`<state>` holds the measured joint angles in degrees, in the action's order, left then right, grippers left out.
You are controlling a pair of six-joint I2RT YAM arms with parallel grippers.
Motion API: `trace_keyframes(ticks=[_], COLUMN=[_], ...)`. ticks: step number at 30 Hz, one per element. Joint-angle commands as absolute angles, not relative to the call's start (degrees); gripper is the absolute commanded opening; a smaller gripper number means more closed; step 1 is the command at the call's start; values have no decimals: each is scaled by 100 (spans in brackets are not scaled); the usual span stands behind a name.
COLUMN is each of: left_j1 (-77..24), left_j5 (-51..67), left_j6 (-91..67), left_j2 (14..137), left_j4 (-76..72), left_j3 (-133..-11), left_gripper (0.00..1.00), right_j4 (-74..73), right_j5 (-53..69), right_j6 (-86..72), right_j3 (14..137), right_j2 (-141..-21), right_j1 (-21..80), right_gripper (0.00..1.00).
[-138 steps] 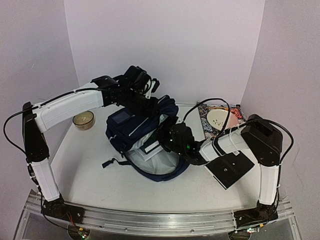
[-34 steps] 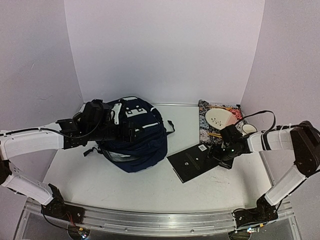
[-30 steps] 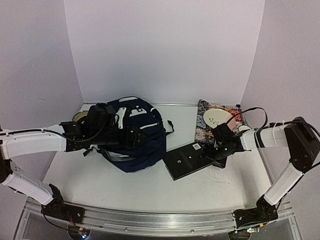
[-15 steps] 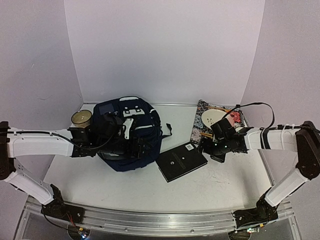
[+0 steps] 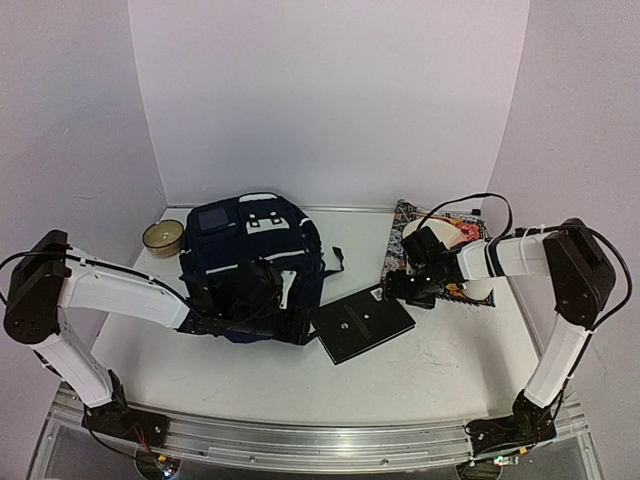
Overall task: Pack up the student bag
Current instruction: Rotate the book at the center of the board.
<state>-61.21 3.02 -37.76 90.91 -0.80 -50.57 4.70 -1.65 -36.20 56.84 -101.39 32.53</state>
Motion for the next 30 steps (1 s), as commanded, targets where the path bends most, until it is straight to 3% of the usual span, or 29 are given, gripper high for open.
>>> trace_keyframes(ticks=[1, 10, 20, 23, 30], left_j1=[-6300, -6436, -6448, -6451, -6460], left_j5=[235, 168, -232, -426, -579], left_j6=[-3954, -3980, -4139, -4299, -4552], left_j2=[9548, 10255, 10214, 9967, 9476], left_j4=[-408, -428, -380, -339, -224], left_j3=[-5421, -5695, -5413, -5175, -4804], left_gripper=[62, 59, 61, 63, 65], right_j4=[294, 690, 908, 667, -503], right_j5=[170, 1471, 2746, 2838, 1482], right_j6=[-3401, -3619, -3889, -3767, -3001], right_j3=[5637, 4412, 3542, 3554, 4290], right_j2=[-10423, -9608, -8637, -8346, -8107], right_j1=[3261, 3530, 4327, 4462, 4267], right_gripper=[76, 55, 46, 47, 70])
